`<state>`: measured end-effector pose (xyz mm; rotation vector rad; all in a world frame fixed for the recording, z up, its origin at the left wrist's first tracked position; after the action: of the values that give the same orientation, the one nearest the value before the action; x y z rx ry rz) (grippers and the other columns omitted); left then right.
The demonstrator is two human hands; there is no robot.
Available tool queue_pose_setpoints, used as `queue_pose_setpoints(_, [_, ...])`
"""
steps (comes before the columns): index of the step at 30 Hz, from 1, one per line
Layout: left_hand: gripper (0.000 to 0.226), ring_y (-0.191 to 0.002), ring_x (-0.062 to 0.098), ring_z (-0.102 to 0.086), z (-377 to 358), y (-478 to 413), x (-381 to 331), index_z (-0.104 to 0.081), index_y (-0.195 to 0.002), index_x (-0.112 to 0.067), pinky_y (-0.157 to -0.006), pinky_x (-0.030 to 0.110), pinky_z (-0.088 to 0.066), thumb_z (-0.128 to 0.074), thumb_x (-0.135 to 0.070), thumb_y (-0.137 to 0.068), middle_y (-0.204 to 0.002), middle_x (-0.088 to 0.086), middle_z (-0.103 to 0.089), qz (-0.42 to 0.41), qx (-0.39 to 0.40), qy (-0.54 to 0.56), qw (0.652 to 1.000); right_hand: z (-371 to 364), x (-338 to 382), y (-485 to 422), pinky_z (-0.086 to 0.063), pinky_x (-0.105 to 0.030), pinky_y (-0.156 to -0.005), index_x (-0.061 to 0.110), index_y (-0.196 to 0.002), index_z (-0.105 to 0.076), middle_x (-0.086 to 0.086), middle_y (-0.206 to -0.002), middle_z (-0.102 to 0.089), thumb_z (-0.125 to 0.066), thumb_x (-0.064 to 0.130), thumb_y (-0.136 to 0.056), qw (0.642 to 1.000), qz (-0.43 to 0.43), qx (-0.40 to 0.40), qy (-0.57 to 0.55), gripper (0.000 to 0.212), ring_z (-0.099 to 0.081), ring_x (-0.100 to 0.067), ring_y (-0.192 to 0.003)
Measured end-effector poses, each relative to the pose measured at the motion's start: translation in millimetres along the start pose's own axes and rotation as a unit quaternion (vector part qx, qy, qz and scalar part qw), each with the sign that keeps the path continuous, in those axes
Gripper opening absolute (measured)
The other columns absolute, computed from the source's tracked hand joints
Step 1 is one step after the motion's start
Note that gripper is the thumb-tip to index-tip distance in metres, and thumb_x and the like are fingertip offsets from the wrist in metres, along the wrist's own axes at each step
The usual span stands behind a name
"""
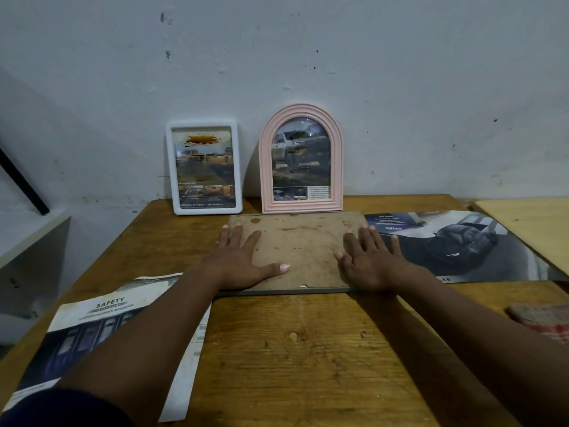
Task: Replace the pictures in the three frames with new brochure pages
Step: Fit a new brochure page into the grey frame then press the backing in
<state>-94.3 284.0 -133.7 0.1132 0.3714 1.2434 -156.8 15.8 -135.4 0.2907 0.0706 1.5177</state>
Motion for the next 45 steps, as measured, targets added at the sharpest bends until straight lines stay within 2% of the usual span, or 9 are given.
queue_pose_setpoints(3, [0.144,-0.149,0.03,0.032,1,-2,-1,0.009,-0.16,-0.038,-0.122,0.057,0.009,-0.023,-0.112,-0.04,-0.166,0.004,0.027,0.002,0.016,-0.006,1.0,9,5,-3,0.007,-0.067,-0.115,0.025,-0.151,-0.015,-0.01,-0.165,-0.001,-0.026,0.061,-0.099,0.999,0.027,-0.029,0.0,0.065,0.009,-0.033,-0.152])
queue_pose_setpoints(6, [0.158,-0.147,0.03,0.036,4,-1,0,0.015,-0.158,-0.038,-0.121,0.057,0.009,-0.033,-0.112,-0.027,-0.164,0.004,0.033,0.002,0.053,-0.003,0.999,11,14,-6,0.006,-0.064,-0.116,0.031,-0.153,-0.012,-0.006,-0.166,0.006,-0.032,0.074,-0.091,0.998,0.069,0.011,-0.011,0.077,0.012,-0.032,-0.151])
queue_pose_setpoints(13, [0.154,-0.148,0.029,0.035,0,-2,-1,0.015,-0.159,-0.039,-0.122,0.058,0.008,-0.04,-0.109,-0.033,-0.164,0.005,0.032,0.006,0.035,-0.004,0.999,-1,13,-7,0.013,-0.061,-0.116,0.034,-0.156,0.003,-0.01,-0.164,0.019,-0.007,0.101,-0.055,0.997,0.067,0.011,0.022,0.122,0.027,-0.03,-0.147])
queue_pose_setpoints(17, [0.158,-0.148,0.029,0.035,0,-1,-3,0.018,-0.158,-0.037,-0.122,0.058,0.009,-0.035,-0.111,-0.029,-0.163,0.006,0.034,0.005,0.042,-0.017,0.999,-1,19,-1,0.01,-0.053,-0.12,0.032,-0.156,-0.002,-0.013,-0.164,0.017,-0.018,0.091,-0.066,0.998,0.065,0.0,0.003,0.109,0.025,-0.032,-0.148])
queue_pose_setpoints(26, [0.144,-0.148,0.027,0.035,2,1,-3,0.018,-0.158,-0.037,-0.121,0.057,0.01,-0.046,-0.105,-0.048,-0.162,0.005,0.035,0.005,0.04,-0.008,0.999,-1,21,-1,0.015,-0.053,-0.118,0.032,-0.156,0.007,-0.012,-0.162,0.024,-0.028,0.075,-0.092,0.997,0.06,0.048,-0.018,0.085,0.031,-0.032,-0.145])
queue_pose_setpoints(29, [0.133,-0.15,0.026,0.031,2,3,-4,0.012,-0.16,-0.038,-0.121,0.056,0.008,-0.046,-0.101,-0.058,-0.165,0.003,0.03,0.004,0.018,0.013,1.0,11,21,3,0.011,-0.054,-0.118,0.029,-0.158,0.004,-0.008,-0.165,0.017,-0.033,0.067,-0.096,0.99,0.068,0.047,-0.114,0.082,0.024,-0.03,-0.148])
queue_pose_setpoints(33, [0.129,-0.154,0.027,0.02,4,2,-5,0.004,-0.161,-0.039,-0.123,0.056,0.0,-0.039,-0.103,-0.058,-0.168,0.002,0.02,0.011,0.001,0.011,1.0,20,19,2,-0.006,-0.058,-0.121,0.026,-0.159,0.001,-0.002,-0.167,0.004,-0.044,0.075,-0.084,0.96,0.022,0.034,-0.276,0.1,0.003,-0.029,-0.153])
queue_pose_setpoints(38, [0.113,-0.153,0.036,-0.013,18,-5,-6,-0.02,-0.158,-0.038,-0.119,0.056,-0.022,-0.028,-0.102,-0.065,-0.168,0.006,-0.01,0.005,-0.054,-0.011,0.998,29,22,-10,-0.027,-0.057,-0.113,0.018,-0.15,-0.032,-0.012,-0.161,-0.021,-0.035,0.073,-0.091,0.986,-0.03,-0.135,-0.097,0.08,-0.024,-0.038,-0.146])
queue_pose_setpoints(45, [0.1,-0.14,0.032,-0.035,11,-20,-7,-0.036,-0.146,-0.033,-0.11,0.051,-0.039,-0.029,-0.099,-0.071,-0.154,0.011,-0.028,-0.009,-0.135,-0.024,0.991,20,11,-38,-0.033,-0.053,-0.103,0.019,-0.126,-0.052,-0.013,-0.138,-0.051,-0.019,0.078,-0.086,0.983,-0.047,-0.174,0.019,0.078,-0.034,-0.034,-0.131])
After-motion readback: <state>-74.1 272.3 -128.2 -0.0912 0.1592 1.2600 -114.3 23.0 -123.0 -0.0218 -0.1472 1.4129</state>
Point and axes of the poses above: each hand's wrist, its own y-axis away from the middle knuckle, its own z-axis out of the back of the hand, x = y × z, the point moved 4 cm from there along -y, towards the middle knuckle
